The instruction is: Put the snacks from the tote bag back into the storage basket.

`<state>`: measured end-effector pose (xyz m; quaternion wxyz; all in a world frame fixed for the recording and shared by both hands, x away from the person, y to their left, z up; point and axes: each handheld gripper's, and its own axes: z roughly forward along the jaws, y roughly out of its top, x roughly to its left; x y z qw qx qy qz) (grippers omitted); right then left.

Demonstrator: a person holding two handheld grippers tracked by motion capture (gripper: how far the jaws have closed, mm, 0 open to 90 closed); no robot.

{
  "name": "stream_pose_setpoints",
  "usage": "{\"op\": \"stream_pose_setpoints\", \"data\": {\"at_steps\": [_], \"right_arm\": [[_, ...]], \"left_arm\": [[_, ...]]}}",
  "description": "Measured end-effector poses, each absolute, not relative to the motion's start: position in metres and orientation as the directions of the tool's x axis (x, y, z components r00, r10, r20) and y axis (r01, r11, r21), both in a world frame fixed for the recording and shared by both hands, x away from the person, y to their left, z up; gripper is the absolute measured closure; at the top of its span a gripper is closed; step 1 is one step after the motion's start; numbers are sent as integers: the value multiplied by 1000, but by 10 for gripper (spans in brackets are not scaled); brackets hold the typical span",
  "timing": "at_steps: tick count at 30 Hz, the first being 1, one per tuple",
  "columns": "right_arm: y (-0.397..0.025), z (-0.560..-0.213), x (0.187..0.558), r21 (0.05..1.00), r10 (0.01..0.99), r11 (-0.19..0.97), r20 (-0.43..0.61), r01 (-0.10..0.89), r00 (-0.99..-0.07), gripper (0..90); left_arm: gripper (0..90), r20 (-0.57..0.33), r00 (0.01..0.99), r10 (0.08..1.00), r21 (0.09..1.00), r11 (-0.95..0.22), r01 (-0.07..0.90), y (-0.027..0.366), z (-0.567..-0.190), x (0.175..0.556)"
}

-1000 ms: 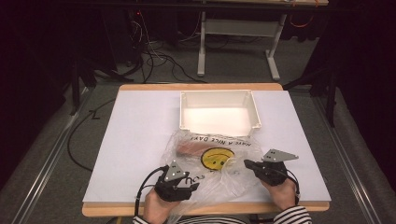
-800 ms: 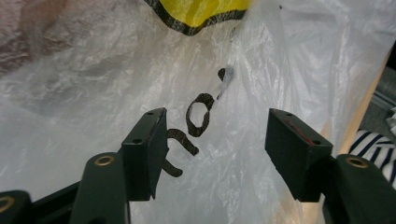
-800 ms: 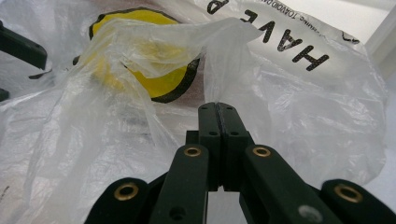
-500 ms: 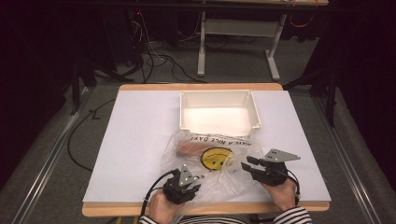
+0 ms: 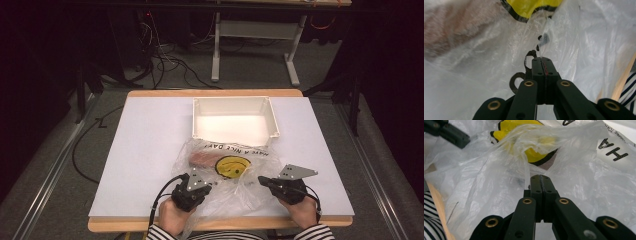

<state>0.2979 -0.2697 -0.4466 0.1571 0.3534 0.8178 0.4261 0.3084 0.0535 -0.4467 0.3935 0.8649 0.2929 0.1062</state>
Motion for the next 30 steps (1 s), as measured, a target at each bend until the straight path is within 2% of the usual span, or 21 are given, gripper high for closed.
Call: {"op": "stream_pose_setpoints", "data": {"at_steps": [3,4,5,6,7,8,11,17,19,21,24,30], "right_arm": [[-273,-446,294,812,708,389,39,435,-705,900],[-273,-447,293,813,709,387,38,434,-704,874],[-273,-446,293,818,715,381,35,432,-698,791],[-273,-446,293,818,715,381,35,432,-698,791],[-274,-445,293,827,724,361,42,431,-688,672],[-274,-445,293,827,724,361,42,431,-688,672],[-271,-443,294,835,715,356,45,420,-697,565],[-261,-445,291,815,697,402,23,417,-717,516],[-258,-447,293,801,701,423,8,424,-713,575],[-256,-450,294,788,704,443,-10,427,-711,734],[-257,-454,296,777,704,449,-3,442,-710,893],[-261,-457,294,760,695,468,-3,450,-719,900]], "left_arm": [[900,-62,798,599,767,-483,423,56,-436,314],[900,-66,796,601,771,-476,423,56,-434,316],[900,-66,796,601,771,-476,423,56,-434,316],[900,-67,794,604,774,-471,424,56,-432,318],[900,-73,791,607,779,-461,426,57,-429,322],[900,-73,791,607,779,-461,426,57,-429,322],[900,-88,779,621,784,-439,438,58,-426,330],[900,-113,764,635,796,-403,452,61,-420,340],[900,-116,761,638,799,-396,454,62,-418,342],[900,-115,758,642,802,-390,452,62,-417,344],[900,-110,752,650,806,-384,450,63,-413,347],[900,-109,733,671,819,-357,449,68,-406,355]]}}
